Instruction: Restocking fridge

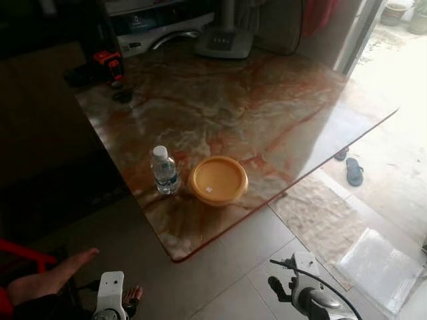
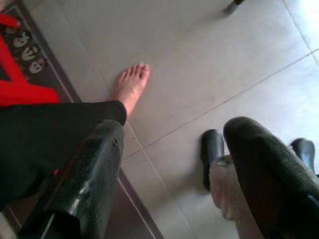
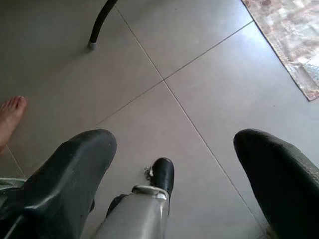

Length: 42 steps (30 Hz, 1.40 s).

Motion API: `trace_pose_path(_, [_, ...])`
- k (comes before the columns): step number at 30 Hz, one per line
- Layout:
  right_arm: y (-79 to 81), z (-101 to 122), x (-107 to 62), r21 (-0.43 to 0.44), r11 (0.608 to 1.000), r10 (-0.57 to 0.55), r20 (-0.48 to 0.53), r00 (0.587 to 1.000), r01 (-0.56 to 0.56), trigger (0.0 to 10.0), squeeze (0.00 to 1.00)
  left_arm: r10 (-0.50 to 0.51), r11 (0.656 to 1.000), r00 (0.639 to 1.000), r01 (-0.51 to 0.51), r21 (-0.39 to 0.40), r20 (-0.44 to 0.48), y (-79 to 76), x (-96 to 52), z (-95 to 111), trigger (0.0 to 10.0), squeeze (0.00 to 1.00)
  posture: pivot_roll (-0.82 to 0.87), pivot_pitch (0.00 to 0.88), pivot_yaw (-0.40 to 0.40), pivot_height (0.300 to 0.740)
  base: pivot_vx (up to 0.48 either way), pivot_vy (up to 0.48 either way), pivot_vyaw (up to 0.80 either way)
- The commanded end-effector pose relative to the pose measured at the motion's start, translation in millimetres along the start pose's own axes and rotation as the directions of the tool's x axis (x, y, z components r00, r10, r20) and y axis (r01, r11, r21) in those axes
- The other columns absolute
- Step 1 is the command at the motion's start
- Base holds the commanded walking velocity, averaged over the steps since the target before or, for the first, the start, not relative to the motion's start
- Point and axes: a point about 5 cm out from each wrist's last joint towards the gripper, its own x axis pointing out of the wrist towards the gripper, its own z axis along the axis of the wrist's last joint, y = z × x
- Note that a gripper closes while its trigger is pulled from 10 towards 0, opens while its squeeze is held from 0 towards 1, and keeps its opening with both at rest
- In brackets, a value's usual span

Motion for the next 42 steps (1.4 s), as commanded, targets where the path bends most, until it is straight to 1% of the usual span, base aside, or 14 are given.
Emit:
trace_pose_path(1, [1.9,-4,0.2,0.019,1.000,0.003,-0.007,1.000,-0.003,10.0,0.00,0.024,0.999,1.000,-0.024,0.033,-0.012,5.2,-2.2,-9,10.0,0.00,-0.09,0.053,-0.010,0.740,0.000,0.000,0.00])
trace_pose_path(6, [2.4,-5,0.2,0.021,1.000,0.002,-0.010,1.000,-0.001,10.0,0.00,0.045,0.998,0.999,-0.045,0.045,0.011,6.9,-2.6,-8,10.0,0.00,-0.09,0.046,-0.001,0.740,0.000,0.000,0.00])
trace_pose_path(12, [3.8,-7,0.3,0.029,1.000,0.003,-0.012,1.000,-0.002,10.0,0.00,0.103,0.992,0.993,-0.107,0.065,0.061,11.0,-3.7,-6,10.0,0.00,-0.09,0.035,0.021,0.740,0.000,0.000,0.00])
trace_pose_path(16, [5.3,-9,0.5,0.036,0.999,0.004,-0.011,1.000,-0.003,10.0,0.00,0.159,0.981,0.978,-0.172,0.089,0.133,14.9,-5.4,-2,10.0,0.00,-0.09,0.028,0.037,0.740,0.000,0.000,0.00])
trace_pose_path(20, [5.9,-10,0.6,0.039,0.999,0.002,-0.012,1.000,-0.001,10.0,0.00,0.188,0.965,0.962,-0.219,0.145,0.198,16.7,-6.9,3,10.0,0.00,-0.09,0.025,0.046,0.740,0.000,0.000,0.00])
trace_pose_path(23, [6.2,-10,0.7,0.044,0.999,-0.001,-0.011,1.000,0.001,10.0,0.00,0.189,0.956,0.947,-0.237,0.170,0.260,16.4,-8.4,8,10.0,0.00,-0.10,0.021,0.052,0.740,0.000,0.000,0.00])
trace_pose_path(26, [6.4,-11,0.7,0.047,0.999,-0.003,-0.012,1.000,0.004,10.0,0.00,0.199,0.945,0.934,-0.263,0.194,0.298,16.4,-9.5,10,10.0,0.00,-0.10,0.015,0.057,0.740,0.000,0.000,0.00])
trace_pose_path(31, [6.1,-11,0.6,0.037,0.999,-0.002,-0.016,1.000,0.003,10.0,0.00,0.191,0.948,0.925,-0.260,0.182,0.328,15.1,-10.6,12,10.0,0.00,-0.10,0.015,0.056,0.740,0.000,0.000,0.00])
trace_pose_path(32, [6.1,-11,0.6,0.037,0.999,-0.002,-0.017,1.000,0.003,10.0,0.00,0.178,0.947,0.866,-0.280,0.159,0.467,19.6,-15.1,34,10.0,0.00,-0.10,0.016,0.059,0.740,0.000,0.000,0.00])
trace_pose_path(33, [6.3,-11,0.7,0.037,0.999,-0.002,-0.016,1.000,0.003,10.0,0.00,0.146,0.946,0.741,-0.299,0.126,0.656,23.6,-28.4,66,10.0,0.00,-0.10,0.018,0.061,0.740,0.000,0.000,0.00])
trace_pose_path(34, [6.3,-11,0.7,0.038,0.999,-0.002,-0.016,1.000,0.003,10.0,0.00,0.120,0.947,0.688,-0.296,0.126,0.716,23.0,-36.0,78,10.0,0.00,-0.10,0.018,0.061,0.740,0.000,0.000,0.00])
trace_pose_path(36, [6.2,-11,0.7,0.038,0.999,-0.003,-0.015,1.000,0.004,10.0,0.00,0.090,0.949,0.649,-0.285,0.132,0.755,20.7,-43.8,86,10.0,0.00,-0.10,0.018,0.062,0.740,0.000,0.000,0.00])
trace_pose_path(37, [6.2,-11,0.7,0.038,0.999,-0.003,-0.015,1.000,0.004,10.0,0.00,0.080,0.951,0.641,-0.278,0.134,0.763,20.0,-46.1,87,10.0,0.00,-0.10,0.019,0.064,0.740,0.000,0.000,0.00])
trace_pose_path(42, [6.1,-10,0.7,0.038,0.999,-0.003,-0.016,1.000,0.004,10.0,0.00,0.071,0.953,0.633,-0.272,0.135,0.771,19.7,-48.0,88,10.0,0.00,-0.10,0.019,0.064,0.740,0.000,0.000,0.00])
